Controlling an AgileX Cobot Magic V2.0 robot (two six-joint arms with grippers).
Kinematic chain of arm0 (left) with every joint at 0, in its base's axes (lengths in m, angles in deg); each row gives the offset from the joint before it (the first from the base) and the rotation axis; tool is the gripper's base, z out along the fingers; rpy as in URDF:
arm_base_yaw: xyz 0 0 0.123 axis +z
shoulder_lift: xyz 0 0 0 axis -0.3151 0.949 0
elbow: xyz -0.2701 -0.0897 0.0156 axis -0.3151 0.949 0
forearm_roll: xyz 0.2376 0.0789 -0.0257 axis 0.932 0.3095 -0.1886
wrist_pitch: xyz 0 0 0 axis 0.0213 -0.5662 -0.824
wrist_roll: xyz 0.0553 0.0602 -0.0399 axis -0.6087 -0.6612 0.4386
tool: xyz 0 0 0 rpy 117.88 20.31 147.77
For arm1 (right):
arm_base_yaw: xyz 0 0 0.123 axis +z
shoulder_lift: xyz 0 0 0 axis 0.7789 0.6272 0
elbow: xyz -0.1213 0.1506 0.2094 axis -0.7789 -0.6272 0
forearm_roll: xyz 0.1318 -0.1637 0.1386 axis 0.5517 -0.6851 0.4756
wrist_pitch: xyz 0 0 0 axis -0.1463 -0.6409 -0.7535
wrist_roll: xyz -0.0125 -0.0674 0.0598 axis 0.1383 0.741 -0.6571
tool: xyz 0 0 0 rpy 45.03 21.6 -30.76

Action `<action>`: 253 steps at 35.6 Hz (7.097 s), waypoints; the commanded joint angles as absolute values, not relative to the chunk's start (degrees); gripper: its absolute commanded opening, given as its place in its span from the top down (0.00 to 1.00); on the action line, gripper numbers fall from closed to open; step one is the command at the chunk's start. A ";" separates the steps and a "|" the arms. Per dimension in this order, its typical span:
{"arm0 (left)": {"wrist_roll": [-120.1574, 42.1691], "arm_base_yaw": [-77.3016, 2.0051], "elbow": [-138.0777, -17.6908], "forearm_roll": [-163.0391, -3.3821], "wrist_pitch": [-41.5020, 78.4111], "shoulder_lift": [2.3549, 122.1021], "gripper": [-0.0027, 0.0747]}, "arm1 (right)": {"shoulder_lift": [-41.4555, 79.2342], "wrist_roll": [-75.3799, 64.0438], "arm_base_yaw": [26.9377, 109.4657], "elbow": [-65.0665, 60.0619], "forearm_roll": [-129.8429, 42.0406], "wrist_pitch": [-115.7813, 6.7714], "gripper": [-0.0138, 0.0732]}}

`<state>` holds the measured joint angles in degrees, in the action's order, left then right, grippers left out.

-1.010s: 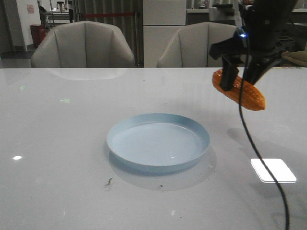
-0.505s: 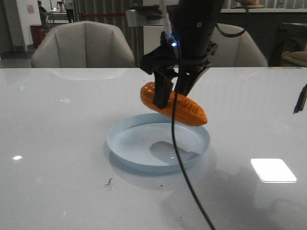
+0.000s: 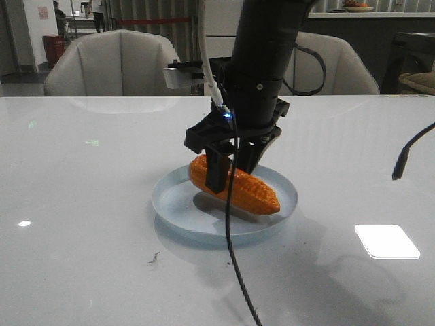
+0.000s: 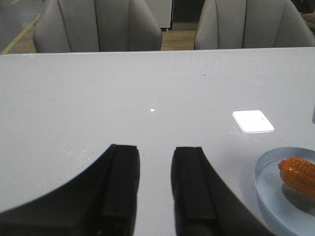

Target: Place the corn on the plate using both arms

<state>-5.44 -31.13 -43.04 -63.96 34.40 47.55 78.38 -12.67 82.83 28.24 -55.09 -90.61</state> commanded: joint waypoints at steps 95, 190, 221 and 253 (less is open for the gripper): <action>-5.44 -31.05 -44.75 -64.50 33.90 47.31 0.63 | -12.84 -27.39 57.33 -31.20 -53.77 -83.70 0.23; -5.44 -18.99 -17.79 -61.12 29.23 3.15 0.84 | -17.91 -27.39 57.33 -34.01 -54.54 -80.99 0.27; -5.44 -18.99 -17.79 -61.12 29.23 3.15 0.84 | -41.50 -27.39 50.43 -63.14 -54.49 -47.87 0.77; -5.44 -18.99 -17.79 -61.12 29.23 3.15 0.84 | -41.50 -27.39 50.43 -63.30 -54.49 -48.60 0.77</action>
